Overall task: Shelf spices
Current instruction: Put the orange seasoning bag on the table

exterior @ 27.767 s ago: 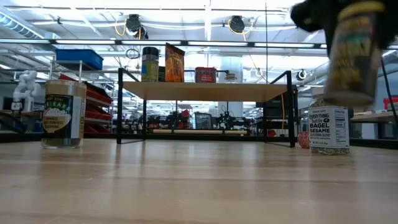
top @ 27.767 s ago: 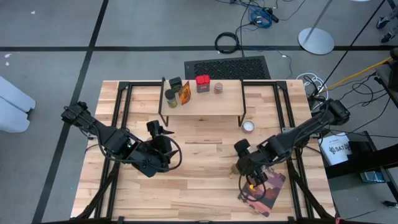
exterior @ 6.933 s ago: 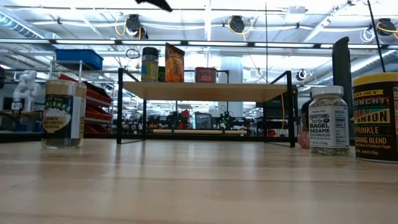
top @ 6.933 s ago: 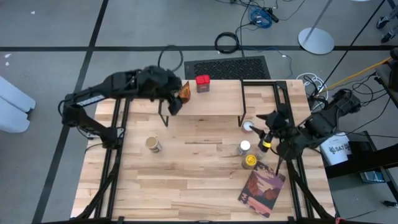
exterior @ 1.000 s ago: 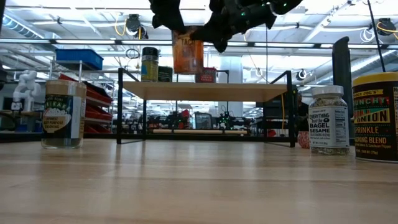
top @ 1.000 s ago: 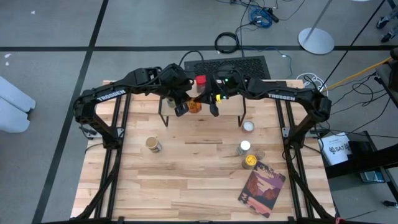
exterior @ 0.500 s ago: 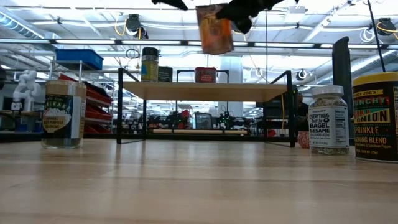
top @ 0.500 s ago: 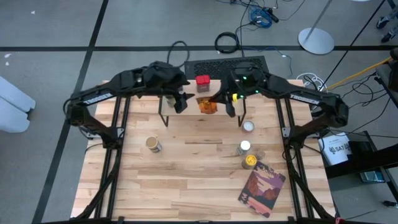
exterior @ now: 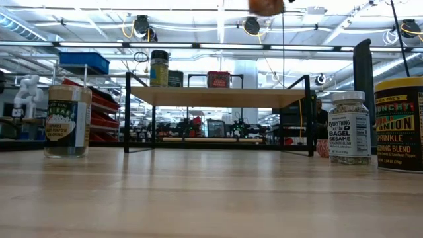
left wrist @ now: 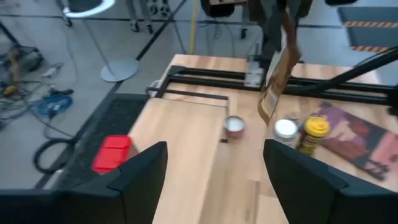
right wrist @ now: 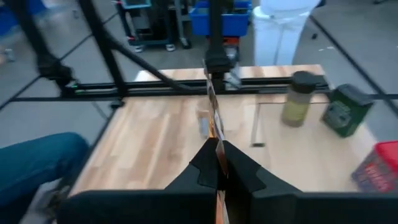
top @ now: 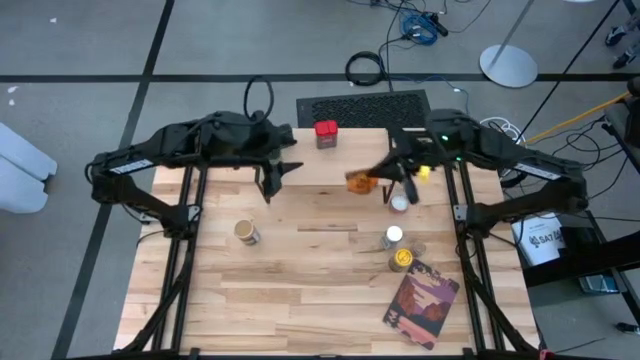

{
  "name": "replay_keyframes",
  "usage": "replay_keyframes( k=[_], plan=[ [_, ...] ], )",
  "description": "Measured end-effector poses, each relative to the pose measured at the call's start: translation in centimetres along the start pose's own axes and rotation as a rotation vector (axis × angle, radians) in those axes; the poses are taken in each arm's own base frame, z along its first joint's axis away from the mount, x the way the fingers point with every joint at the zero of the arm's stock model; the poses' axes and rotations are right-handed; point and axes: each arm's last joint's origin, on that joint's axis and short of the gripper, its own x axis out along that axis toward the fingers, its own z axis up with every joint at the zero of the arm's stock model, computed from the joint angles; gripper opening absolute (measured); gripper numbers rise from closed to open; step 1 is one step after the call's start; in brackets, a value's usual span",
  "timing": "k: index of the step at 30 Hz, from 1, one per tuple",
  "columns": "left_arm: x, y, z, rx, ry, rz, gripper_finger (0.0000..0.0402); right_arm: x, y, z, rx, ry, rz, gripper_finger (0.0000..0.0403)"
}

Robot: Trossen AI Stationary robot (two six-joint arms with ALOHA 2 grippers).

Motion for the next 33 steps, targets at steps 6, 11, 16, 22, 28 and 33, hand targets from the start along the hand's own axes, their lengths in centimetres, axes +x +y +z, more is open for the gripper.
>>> replay_keyframes(
  k=[6,11,16,22,28,33],
  plan=[
    [-0.3,-1.7,-0.2,-0.016,0.011,-0.06,0.0277,-2.6,2.9,-0.8,0.065,0.047,0.05,0.0],
    [-0.6,-2.8,-0.2,-0.022,0.008,-0.074,0.0277,-4.2,4.6,-2.0,0.118,0.138,-0.017,0.0],
    [-0.8,-3.6,-0.3,-0.051,0.009,-0.078,0.0277,-5.4,5.7,-3.4,0.212,0.222,-0.163,0.0],
    [-0.5,-4.4,-0.4,-0.035,0.02,-0.092,0.0277,-6.1,6.9,-4.5,0.289,0.226,-0.253,0.0],
    [0.3,-5.5,-0.7,-0.01,0.051,-0.102,0.0277,-5.9,8.1,-7.3,0.355,0.276,-0.224,0.0],
    [0.8,-6.5,-0.9,0.008,0.067,-0.123,0.0277,-6.3,8.6,-10.3,0.393,0.243,-0.254,0.0]
  ],
)
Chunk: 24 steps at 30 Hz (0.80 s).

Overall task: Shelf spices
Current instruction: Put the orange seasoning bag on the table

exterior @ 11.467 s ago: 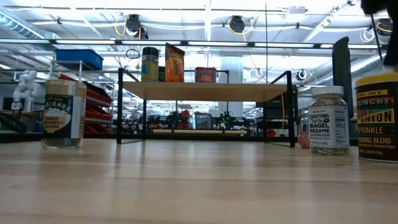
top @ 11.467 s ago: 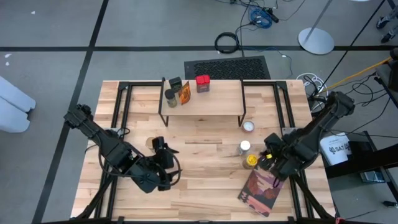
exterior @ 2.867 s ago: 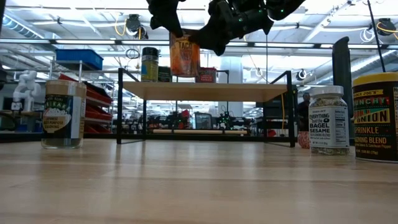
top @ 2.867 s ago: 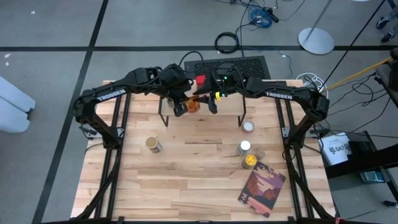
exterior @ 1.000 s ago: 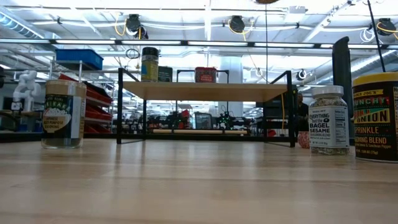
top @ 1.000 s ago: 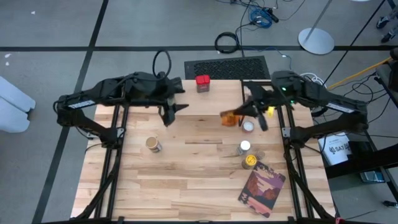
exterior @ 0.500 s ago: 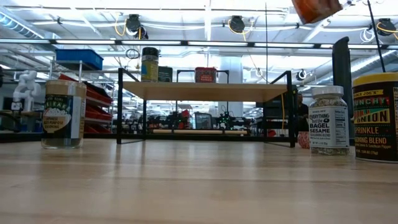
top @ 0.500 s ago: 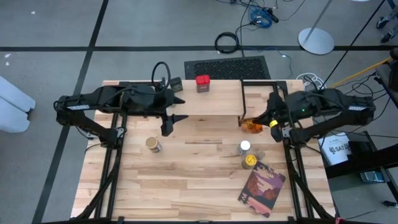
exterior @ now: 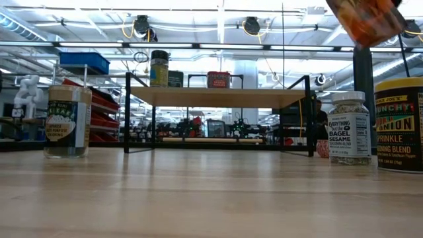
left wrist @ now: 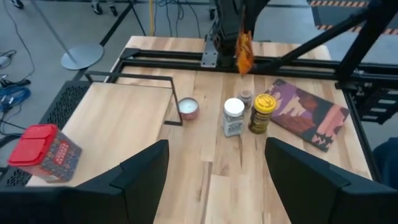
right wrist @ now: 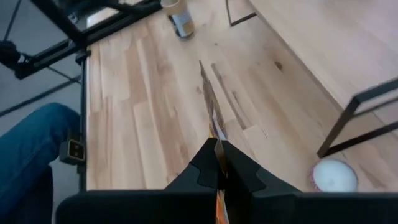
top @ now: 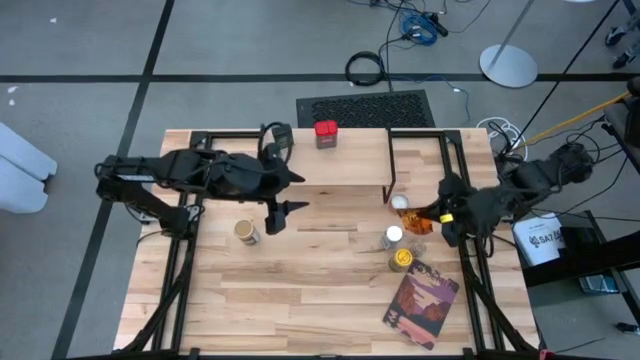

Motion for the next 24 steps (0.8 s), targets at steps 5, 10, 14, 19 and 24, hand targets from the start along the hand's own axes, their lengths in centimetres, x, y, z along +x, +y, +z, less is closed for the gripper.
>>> replay_keyframes(
  k=[5,10,14,19,24],
  plan=[
    [0.2,-0.5,-0.1,0.01,0.004,0.002,0.0277,0.4,-1.4,-2.5,0.048,-0.098,-0.041,0.0],
    [0.2,-0.7,-0.1,0.014,0.002,0.005,0.0277,1.6,-2.9,-5.0,0.075,-0.128,-0.1,0.0],
    [0.2,-0.7,-0.1,0.013,-0.001,0.005,0.0277,2.7,-3.9,-6.8,0.093,-0.13,-0.134,0.0],
    [0.2,-0.7,-0.1,0.012,-0.003,0.009,0.0277,4.1,-4.5,-8.7,0.107,-0.107,-0.159,0.0],
    [0.2,-0.7,0.2,0.005,-0.029,0.01,0.0277,5.0,-4.8,-10.0,0.111,-0.089,-0.176,0.0]
  ],
)
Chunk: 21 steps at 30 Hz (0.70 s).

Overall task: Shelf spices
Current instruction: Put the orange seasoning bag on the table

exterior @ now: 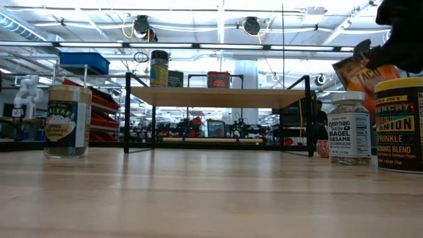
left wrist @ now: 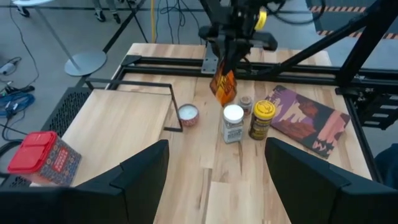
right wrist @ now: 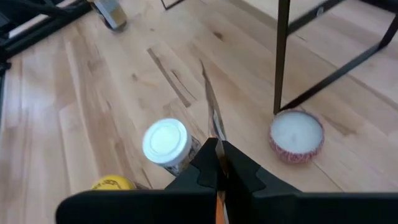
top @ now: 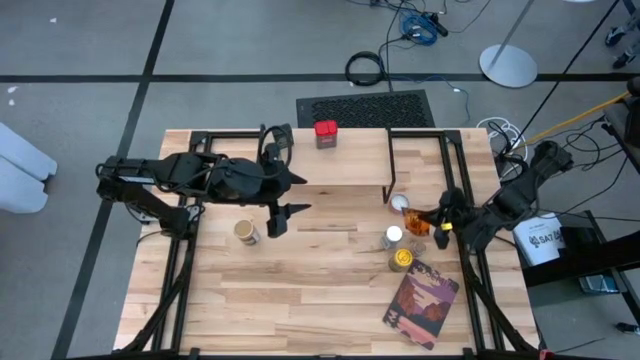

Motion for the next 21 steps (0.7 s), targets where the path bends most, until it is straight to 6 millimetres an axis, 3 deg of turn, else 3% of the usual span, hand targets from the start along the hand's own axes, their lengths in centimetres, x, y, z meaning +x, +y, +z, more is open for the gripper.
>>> replay_keyframes(
  k=[21],
  plan=[
    [0.9,-0.3,0.0,0.003,0.001,0.0,0.0276,3.0,-1.0,-3.8,0.011,0.006,-0.037,0.0]
  ],
)
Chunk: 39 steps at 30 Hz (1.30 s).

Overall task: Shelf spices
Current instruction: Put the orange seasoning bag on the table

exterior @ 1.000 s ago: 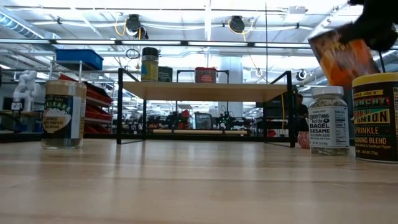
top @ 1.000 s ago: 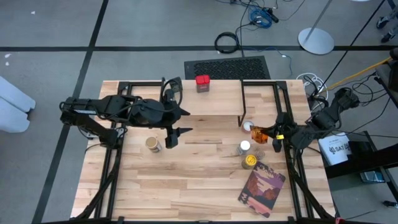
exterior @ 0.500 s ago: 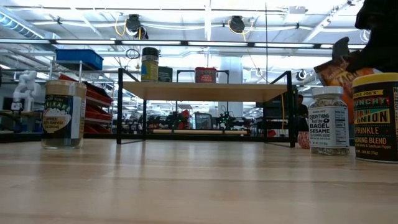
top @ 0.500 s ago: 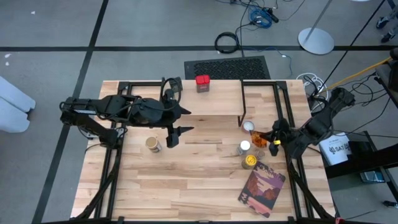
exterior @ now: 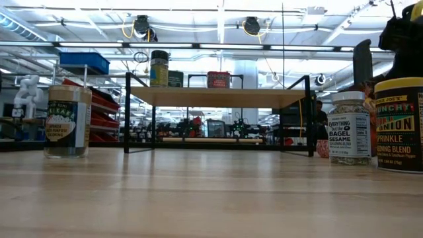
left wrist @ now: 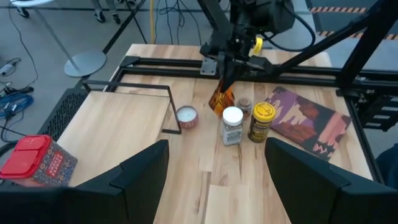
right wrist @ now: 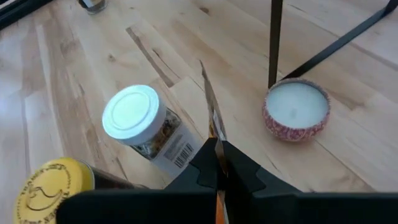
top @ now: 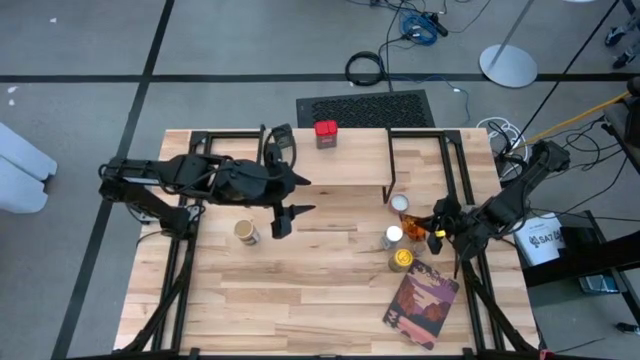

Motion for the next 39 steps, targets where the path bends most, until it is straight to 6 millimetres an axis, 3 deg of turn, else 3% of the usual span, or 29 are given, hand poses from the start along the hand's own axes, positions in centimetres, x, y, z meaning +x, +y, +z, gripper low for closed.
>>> replay_keyframes(
  k=[5,31,39],
  plan=[
    [0.74,-0.22,-0.14,0.011,0.017,0.002,0.0276,0.56,-0.1,-0.58,0.0,-0.012,0.005,0.0],
    [0.76,-0.23,-0.12,0.01,0.015,0.001,0.0276,0.8,0.01,-0.96,0.0,0.034,0.035,0.0022],
    [0.76,-0.22,-0.12,0.01,0.015,0.001,0.0276,0.79,0.27,-0.9,0.003,0.039,0.061,0.0078]
  ],
)
